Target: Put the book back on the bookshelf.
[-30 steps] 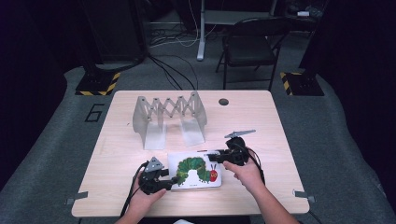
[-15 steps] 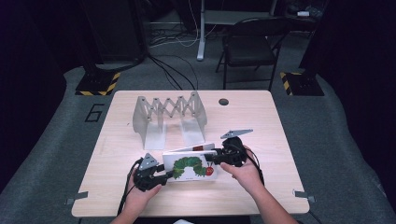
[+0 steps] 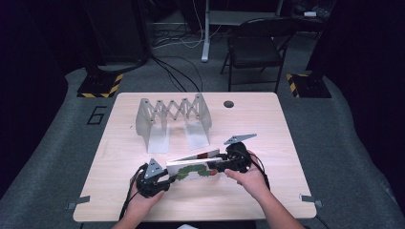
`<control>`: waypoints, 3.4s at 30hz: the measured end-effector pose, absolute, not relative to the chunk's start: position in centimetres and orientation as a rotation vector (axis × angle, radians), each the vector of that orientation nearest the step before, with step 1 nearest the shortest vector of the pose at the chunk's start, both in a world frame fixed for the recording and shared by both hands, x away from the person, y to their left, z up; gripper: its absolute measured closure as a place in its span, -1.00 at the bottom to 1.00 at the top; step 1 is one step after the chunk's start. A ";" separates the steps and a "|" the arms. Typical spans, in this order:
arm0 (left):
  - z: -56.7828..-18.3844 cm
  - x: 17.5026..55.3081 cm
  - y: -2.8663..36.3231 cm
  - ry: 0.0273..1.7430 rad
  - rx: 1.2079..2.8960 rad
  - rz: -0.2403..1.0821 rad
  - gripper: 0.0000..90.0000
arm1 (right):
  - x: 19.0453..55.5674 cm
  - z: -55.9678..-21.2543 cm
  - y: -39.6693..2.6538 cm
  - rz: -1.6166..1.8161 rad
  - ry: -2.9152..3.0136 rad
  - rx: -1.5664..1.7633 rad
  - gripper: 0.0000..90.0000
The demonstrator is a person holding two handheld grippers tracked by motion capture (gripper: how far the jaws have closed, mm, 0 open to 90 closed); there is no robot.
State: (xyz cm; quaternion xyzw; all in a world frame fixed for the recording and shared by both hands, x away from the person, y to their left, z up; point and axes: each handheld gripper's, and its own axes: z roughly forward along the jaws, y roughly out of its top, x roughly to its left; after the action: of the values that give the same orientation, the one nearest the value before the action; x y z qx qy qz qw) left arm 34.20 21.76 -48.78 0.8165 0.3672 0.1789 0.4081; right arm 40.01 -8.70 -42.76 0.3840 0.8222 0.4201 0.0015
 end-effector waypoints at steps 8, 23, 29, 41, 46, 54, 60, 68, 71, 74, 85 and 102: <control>-48.8 34.2 22.1 0.915 2.054 0.416 0.29 | 39.9 -43.2 -8.8 1.311 2.593 1.202 -0.07; -48.3 34.3 22.3 0.898 1.998 0.414 0.04 | 40.1 -44.1 -9.4 1.265 2.589 1.239 -0.07; -48.3 35.0 22.5 0.896 1.979 0.388 -0.05 | 40.2 -44.6 -9.5 1.249 2.593 1.245 -0.07; -48.1 36.1 21.4 0.844 1.983 0.336 -0.06 | 40.4 -45.4 -9.8 1.222 2.579 1.275 -0.07; -47.7 36.0 20.9 0.799 2.008 0.356 0.05 | 40.5 -46.0 -9.9 1.176 2.593 1.299 -0.02; -47.2 35.1 20.1 0.722 2.050 0.360 0.31 | 40.9 -46.4 -10.0 1.155 2.564 1.309 0.09; -47.0 34.3 19.4 0.715 2.045 0.405 0.43 | 41.4 -46.7 -9.9 1.161 2.545 1.289 0.09; -46.7 33.6 18.9 0.673 2.074 0.400 0.57 | 41.7 -46.9 -10.0 1.165 2.534 1.310 0.07; -46.7 33.3 18.6 0.675 2.076 0.394 0.56 | 41.8 -46.9 -9.9 1.170 2.528 1.319 0.06; -46.4 33.6 18.5 0.700 2.059 0.389 0.47 | 41.7 -46.9 -9.9 1.168 2.525 1.330 0.05; -46.1 35.1 17.1 0.775 2.040 0.342 0.22 | 41.9 -47.0 -9.8 1.173 2.521 1.353 0.03; -46.6 35.7 15.8 0.752 2.091 0.352 0.33 | 42.0 -47.2 -9.8 1.176 2.523 1.339 0.02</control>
State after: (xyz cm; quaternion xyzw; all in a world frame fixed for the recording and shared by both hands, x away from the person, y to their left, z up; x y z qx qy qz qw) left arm 35.73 15.80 -46.57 0.8385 0.3014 0.1413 0.4314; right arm 42.05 -9.83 -47.24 0.4334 0.8165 0.3805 0.0266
